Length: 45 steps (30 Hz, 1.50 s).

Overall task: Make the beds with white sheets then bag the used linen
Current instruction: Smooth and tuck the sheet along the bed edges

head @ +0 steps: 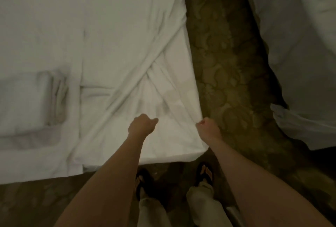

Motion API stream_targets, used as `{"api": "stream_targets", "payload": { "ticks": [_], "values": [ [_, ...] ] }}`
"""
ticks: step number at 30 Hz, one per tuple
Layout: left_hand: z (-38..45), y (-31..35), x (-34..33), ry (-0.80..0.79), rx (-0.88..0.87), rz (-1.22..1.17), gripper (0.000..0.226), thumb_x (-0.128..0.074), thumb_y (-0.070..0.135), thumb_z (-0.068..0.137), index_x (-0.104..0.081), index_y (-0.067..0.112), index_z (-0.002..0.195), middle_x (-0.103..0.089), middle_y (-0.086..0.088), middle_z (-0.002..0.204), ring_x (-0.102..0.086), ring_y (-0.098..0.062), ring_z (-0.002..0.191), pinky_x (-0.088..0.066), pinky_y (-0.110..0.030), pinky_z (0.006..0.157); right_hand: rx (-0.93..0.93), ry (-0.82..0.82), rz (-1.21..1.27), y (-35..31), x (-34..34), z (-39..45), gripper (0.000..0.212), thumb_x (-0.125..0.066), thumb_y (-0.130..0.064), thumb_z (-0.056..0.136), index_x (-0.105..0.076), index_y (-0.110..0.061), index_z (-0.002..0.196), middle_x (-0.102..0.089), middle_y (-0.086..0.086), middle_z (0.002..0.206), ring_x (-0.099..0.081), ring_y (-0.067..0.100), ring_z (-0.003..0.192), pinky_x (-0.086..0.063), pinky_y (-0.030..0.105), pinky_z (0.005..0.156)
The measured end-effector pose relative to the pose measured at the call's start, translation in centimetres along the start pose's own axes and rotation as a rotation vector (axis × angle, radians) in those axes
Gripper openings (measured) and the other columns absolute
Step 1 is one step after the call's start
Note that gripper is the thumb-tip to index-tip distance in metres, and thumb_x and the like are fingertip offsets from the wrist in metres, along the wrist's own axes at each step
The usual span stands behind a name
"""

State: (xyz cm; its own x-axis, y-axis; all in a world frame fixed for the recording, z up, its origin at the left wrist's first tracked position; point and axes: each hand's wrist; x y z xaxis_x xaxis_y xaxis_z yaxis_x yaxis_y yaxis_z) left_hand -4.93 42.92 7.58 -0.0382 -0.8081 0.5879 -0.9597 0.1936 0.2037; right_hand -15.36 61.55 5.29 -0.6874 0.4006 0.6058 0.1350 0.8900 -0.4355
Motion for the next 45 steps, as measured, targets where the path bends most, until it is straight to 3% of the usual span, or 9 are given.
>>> {"api": "stream_targets", "payload": {
  "ticks": [5, 12, 17, 21, 25, 28, 33, 42, 45],
  "values": [
    [-6.4, 6.2, 7.4, 0.209, -0.195, 0.121, 0.049, -0.049, 0.044, 0.095, -0.059, 0.0, 0.114, -0.064, -0.011, 0.112, -0.06, -0.031, 0.104, -0.045, -0.033, 0.084, 0.45, -0.135, -0.452, -9.7, 5.4, -3.5, 0.04, -0.044, -0.035, 0.099, -0.046, -0.009, 0.13, -0.049, 0.011, 0.131, -0.05, 0.027, 0.117, -0.043, 0.038, 0.097],
    [-17.3, 10.3, 17.7, 0.415, -0.256, 0.12, 0.027, -0.054, 0.032, 0.089, -0.059, 0.005, 0.091, -0.062, -0.011, 0.088, -0.06, -0.025, 0.079, -0.04, -0.028, 0.065, 0.723, 0.027, -0.727, -20.4, 16.2, -11.0, 0.04, -0.047, -0.033, 0.097, -0.045, -0.011, 0.13, -0.048, 0.009, 0.13, -0.047, 0.027, 0.119, -0.039, 0.04, 0.097],
    [-22.2, 11.4, 24.7, 0.491, -0.325, 0.144, 0.035, -0.055, 0.034, 0.091, -0.064, 0.007, 0.111, -0.069, -0.007, 0.106, -0.065, -0.025, 0.096, -0.051, -0.034, 0.083, 0.881, 0.18, -0.731, -27.0, 20.5, -15.4, 0.042, -0.048, -0.036, 0.097, -0.045, -0.012, 0.131, -0.048, 0.007, 0.131, -0.048, 0.026, 0.118, -0.038, 0.039, 0.095],
    [-23.3, 12.1, 28.6, 0.559, -0.394, 0.173, 0.033, -0.058, 0.034, 0.091, -0.065, 0.008, 0.11, -0.069, -0.006, 0.105, -0.064, -0.023, 0.096, -0.052, -0.035, 0.087, 0.915, 0.274, -0.712, -30.5, 21.8, -17.8, 0.043, -0.047, -0.037, 0.097, -0.046, -0.013, 0.132, -0.048, 0.007, 0.133, -0.046, 0.027, 0.121, -0.035, 0.04, 0.098],
    [-23.6, 12.2, 28.9, 0.566, -0.45, 0.216, 0.016, -0.06, 0.032, 0.092, -0.059, 0.016, 0.092, -0.059, 0.0, 0.086, -0.057, -0.019, 0.083, -0.045, -0.029, 0.076, 0.977, 0.335, -0.637, -32.3, 22.7, -19.5, 0.042, -0.049, -0.036, 0.096, -0.047, -0.012, 0.131, -0.048, 0.008, 0.131, -0.046, 0.027, 0.12, -0.037, 0.04, 0.096],
    [-23.6, 12.3, 28.9, 0.555, -0.472, 0.26, 0.015, -0.059, 0.034, 0.093, -0.059, 0.019, 0.095, -0.057, 0.0, 0.09, -0.055, -0.017, 0.082, -0.043, -0.027, 0.074, 0.986, 0.364, -0.594, -32.4, 22.4, -19.3, 0.042, -0.048, -0.035, 0.096, -0.046, -0.011, 0.13, -0.049, 0.008, 0.13, -0.047, 0.027, 0.119, -0.038, 0.04, 0.095],
    [-23.3, 13.3, 30.4, 0.607, -0.47, 0.216, 0.024, -0.055, 0.039, 0.095, -0.05, 0.022, 0.078, -0.053, -0.001, 0.088, -0.052, -0.019, 0.079, -0.042, -0.027, 0.075, 0.835, 0.209, -0.761, -29.3, 19.6, -15.4, 0.042, -0.043, -0.03, 0.098, -0.038, -0.009, 0.135, -0.046, 0.01, 0.136, -0.044, 0.03, 0.125, -0.032, 0.045, 0.104],
    [-22.2, 22.4, 29.2, 0.698, -0.414, 0.063, 0.035, -0.053, 0.04, 0.096, -0.063, 0.014, 0.115, -0.066, -0.007, 0.112, -0.062, -0.023, 0.098, -0.046, -0.03, 0.082, 0.747, -0.072, -1.08, -23.0, 22.3, -4.9, 0.046, -0.037, -0.024, 0.1, -0.031, -0.005, 0.143, -0.039, 0.017, 0.143, -0.038, 0.035, 0.131, -0.026, 0.05, 0.11],
    [-22.3, 26.1, 28.2, 0.712, -0.394, 0.004, 0.034, -0.053, 0.039, 0.095, -0.064, 0.013, 0.115, -0.067, -0.007, 0.111, -0.062, -0.024, 0.1, -0.047, -0.03, 0.082, 0.782, -0.12, -1.112, -22.8, 25.3, -2.1, 0.047, -0.035, -0.028, 0.101, -0.031, -0.008, 0.143, -0.039, 0.015, 0.143, -0.039, 0.033, 0.131, -0.028, 0.048, 0.109]
  ]
}}
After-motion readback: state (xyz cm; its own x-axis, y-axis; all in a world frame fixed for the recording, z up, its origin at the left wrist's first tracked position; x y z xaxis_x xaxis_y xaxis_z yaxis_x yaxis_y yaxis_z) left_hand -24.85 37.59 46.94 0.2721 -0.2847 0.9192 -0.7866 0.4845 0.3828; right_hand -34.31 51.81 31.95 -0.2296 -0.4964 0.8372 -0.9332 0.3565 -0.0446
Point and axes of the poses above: each hand's wrist, its own z-axis towards the middle knuckle, its own x-axis out of the back of the hand, y = z × x
